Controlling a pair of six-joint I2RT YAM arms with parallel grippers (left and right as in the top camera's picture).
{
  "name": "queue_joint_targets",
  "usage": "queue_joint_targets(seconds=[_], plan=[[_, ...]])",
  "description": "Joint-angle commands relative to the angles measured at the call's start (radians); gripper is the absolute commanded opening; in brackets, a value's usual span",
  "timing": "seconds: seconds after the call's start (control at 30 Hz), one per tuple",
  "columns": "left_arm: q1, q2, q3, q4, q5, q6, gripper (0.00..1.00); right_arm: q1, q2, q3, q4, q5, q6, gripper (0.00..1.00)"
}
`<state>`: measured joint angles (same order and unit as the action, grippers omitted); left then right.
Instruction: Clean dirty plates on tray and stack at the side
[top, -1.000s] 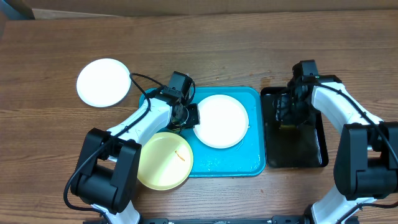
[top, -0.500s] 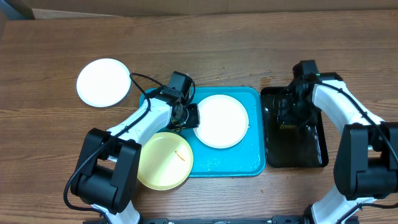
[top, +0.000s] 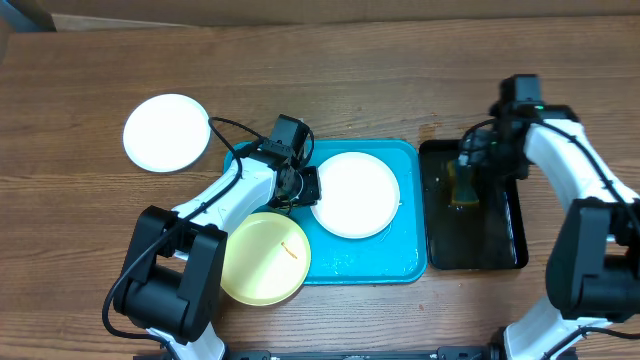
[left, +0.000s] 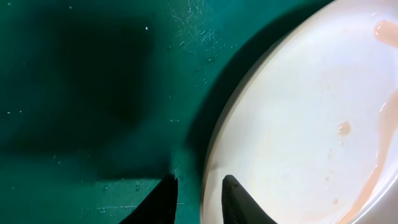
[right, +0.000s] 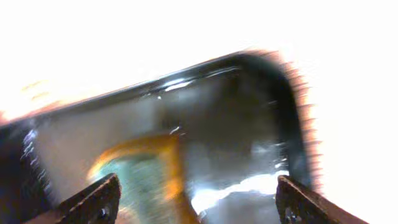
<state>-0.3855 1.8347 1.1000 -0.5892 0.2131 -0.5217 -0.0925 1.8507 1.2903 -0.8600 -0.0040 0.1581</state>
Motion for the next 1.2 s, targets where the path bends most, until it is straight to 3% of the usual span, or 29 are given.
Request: queue_joint_targets(seconds=[0.0, 0.1, 0.27, 0.4, 0.6, 0.63, 0.77, 0.8, 1.17], plan=[[-0.002, 0.009, -0.026, 0.018, -0.013, 0.005, 0.28, -0.075, -0.001, 0.027, 0.012, -0.040, 0.051, 0.87], [-0.002, 0.009, -0.034, 0.027, -0.013, 0.004, 0.27, -0.135, -0.001, 0.027, 0.010, -0.080, 0.052, 1.00], [-0.002, 0.009, -0.034, 0.039, -0.010, 0.001, 0.25, -0.182, -0.001, 0.027, 0.002, -0.085, 0.053, 1.00], [-0.002, 0.009, -0.034, 0.036, -0.010, 0.001, 0.25, -0.185, -0.001, 0.027, 0.004, -0.230, 0.043, 0.99], [-0.002, 0.009, -0.034, 0.039, -0.010, 0.001, 0.24, -0.137, -0.001, 0.027, -0.007, -0.375, -0.002, 0.73], [-0.002, 0.009, -0.034, 0.040, -0.010, 0.001, 0.24, -0.123, -0.001, 0.027, -0.006, -0.375, -0.002, 0.64], [-0.002, 0.009, -0.034, 0.040, -0.010, 0.001, 0.22, -0.073, -0.001, 0.027, -0.009, -0.370, -0.002, 0.11], [-0.002, 0.009, -0.034, 0.039, -0.010, 0.001, 0.22, -0.061, -0.001, 0.027, -0.014, -0.358, -0.001, 0.04], [-0.002, 0.009, -0.034, 0.039, -0.010, 0.002, 0.20, 0.093, -0.001, -0.012, -0.058, -0.103, 0.082, 0.04]])
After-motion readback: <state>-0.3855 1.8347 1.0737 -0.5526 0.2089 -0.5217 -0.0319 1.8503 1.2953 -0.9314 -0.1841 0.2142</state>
